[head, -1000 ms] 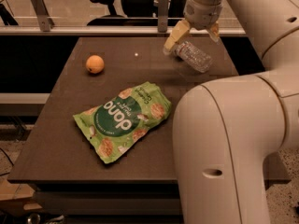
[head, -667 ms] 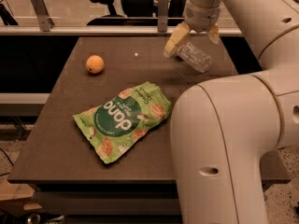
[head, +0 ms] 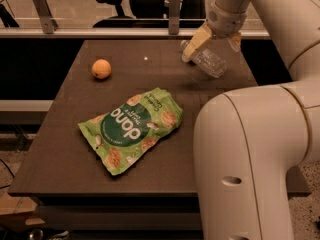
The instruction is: Pick water bottle
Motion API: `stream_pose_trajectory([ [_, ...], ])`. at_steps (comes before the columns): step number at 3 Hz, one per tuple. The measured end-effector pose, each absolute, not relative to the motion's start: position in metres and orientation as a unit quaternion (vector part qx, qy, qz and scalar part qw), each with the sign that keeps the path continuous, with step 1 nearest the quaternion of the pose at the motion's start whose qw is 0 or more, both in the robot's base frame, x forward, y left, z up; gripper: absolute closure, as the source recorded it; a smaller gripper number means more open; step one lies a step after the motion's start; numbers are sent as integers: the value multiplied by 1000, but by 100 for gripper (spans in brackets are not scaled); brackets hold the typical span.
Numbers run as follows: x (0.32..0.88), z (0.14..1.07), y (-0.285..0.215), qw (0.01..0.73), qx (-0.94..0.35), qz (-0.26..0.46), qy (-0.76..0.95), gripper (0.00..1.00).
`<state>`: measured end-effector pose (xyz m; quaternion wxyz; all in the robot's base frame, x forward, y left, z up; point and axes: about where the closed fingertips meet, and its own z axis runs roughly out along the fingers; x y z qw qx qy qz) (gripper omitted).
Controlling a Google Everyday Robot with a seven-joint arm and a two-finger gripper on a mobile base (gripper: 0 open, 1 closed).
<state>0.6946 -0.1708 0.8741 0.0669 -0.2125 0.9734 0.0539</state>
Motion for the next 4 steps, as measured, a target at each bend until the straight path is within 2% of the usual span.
stream_pose_trajectory([
  [4,718,859,-190,84,-235,48,967,0],
])
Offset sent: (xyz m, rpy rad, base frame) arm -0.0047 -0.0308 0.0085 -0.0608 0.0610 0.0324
